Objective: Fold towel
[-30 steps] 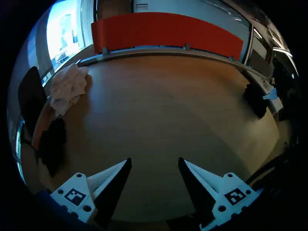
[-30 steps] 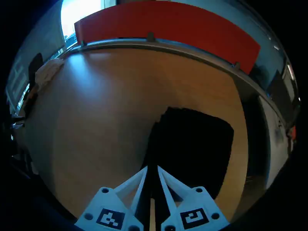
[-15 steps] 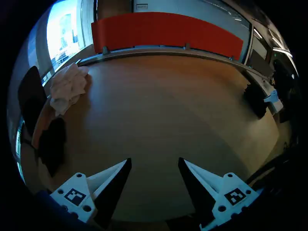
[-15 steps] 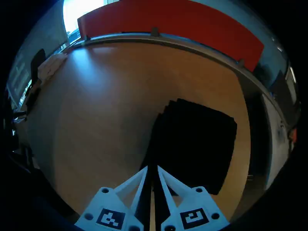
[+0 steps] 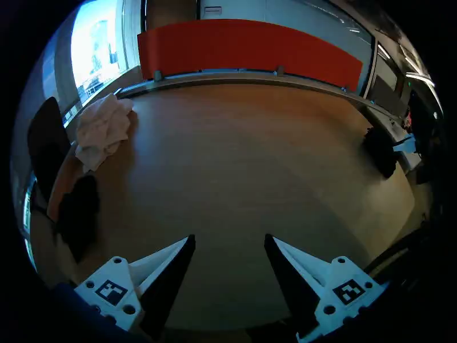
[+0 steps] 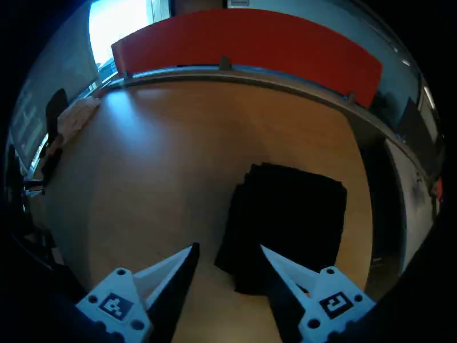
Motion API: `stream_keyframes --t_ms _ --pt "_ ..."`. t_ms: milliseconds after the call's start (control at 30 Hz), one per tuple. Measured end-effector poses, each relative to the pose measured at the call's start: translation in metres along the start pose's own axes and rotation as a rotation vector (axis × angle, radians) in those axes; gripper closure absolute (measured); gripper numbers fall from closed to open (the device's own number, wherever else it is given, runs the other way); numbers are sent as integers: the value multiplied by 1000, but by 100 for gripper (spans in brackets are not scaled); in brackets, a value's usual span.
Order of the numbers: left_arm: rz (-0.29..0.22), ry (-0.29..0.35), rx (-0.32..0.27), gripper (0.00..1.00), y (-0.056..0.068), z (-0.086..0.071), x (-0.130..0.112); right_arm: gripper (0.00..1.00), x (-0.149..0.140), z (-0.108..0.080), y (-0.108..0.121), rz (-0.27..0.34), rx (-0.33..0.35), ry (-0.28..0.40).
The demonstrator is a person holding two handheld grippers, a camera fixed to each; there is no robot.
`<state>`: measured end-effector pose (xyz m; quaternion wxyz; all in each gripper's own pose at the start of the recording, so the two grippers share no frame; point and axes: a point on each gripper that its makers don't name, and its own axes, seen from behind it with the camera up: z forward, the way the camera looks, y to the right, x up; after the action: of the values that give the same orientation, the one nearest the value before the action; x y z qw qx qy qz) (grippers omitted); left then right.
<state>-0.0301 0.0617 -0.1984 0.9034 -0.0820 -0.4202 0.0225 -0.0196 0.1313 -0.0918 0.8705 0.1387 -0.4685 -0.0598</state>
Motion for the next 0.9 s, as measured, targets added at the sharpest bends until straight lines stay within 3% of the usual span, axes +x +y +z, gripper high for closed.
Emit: stream_keyframes --t_ms 100,533,900 --pt "-2 2 -1 10 0 0 1 8 2 0 3 7 -18 12" --pt "-21 15 -1 10 -3 3 9 8 14 -4 3 52 -40 81" --pt "-47 28 4 10 -10 5 19 8 55 -18 2 115 -87 285"
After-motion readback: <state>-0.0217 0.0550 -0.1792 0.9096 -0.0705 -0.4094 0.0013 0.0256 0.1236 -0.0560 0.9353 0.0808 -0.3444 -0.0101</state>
